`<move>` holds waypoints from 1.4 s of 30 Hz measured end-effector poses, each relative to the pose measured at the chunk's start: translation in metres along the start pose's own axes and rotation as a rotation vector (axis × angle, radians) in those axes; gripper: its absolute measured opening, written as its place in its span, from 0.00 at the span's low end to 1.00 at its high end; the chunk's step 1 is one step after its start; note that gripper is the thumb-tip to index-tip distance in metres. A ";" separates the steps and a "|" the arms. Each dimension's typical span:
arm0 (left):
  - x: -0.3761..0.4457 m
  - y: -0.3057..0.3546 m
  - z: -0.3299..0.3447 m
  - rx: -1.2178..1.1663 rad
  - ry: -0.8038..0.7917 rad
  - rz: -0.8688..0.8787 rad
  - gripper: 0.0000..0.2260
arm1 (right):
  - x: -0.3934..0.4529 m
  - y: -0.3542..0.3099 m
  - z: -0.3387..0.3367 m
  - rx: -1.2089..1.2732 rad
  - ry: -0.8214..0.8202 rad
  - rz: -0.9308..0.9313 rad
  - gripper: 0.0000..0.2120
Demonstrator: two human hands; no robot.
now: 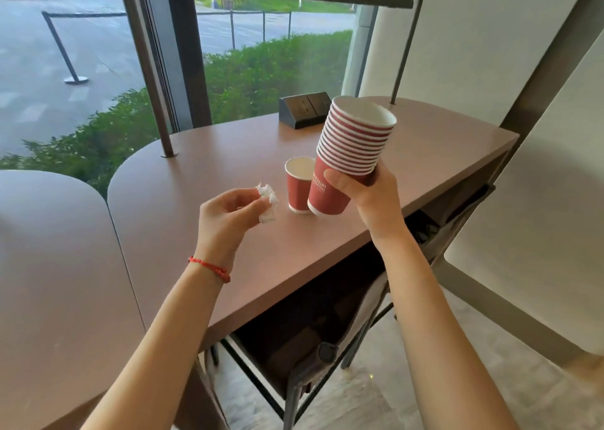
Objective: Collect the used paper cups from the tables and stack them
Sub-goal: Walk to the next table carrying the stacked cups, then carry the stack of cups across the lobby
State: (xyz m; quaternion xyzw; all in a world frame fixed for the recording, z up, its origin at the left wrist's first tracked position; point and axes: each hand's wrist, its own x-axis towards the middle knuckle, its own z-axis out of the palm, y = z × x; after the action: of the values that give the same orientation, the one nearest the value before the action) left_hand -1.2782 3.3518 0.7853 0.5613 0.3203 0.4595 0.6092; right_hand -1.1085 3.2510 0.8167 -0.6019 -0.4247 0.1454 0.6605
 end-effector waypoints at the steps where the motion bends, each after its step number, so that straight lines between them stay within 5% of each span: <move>1: 0.004 -0.001 0.002 -0.002 0.006 -0.004 0.05 | 0.010 0.001 0.001 -0.004 0.002 -0.007 0.20; 15: 0.034 -0.010 0.020 0.038 0.130 0.035 0.06 | 0.105 0.027 0.022 0.023 -0.153 -0.046 0.22; 27: 0.037 -0.011 0.022 0.087 0.171 0.011 0.04 | 0.084 0.079 0.034 0.017 -0.234 0.116 0.24; 42: 0.031 -0.011 0.027 0.043 0.103 -0.014 0.04 | 0.064 0.086 0.027 0.044 -0.165 0.104 0.24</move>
State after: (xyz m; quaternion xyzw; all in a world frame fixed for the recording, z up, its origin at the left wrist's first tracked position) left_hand -1.2395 3.3705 0.7831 0.5477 0.3651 0.4764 0.5829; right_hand -1.0631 3.3341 0.7602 -0.5946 -0.4425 0.2381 0.6277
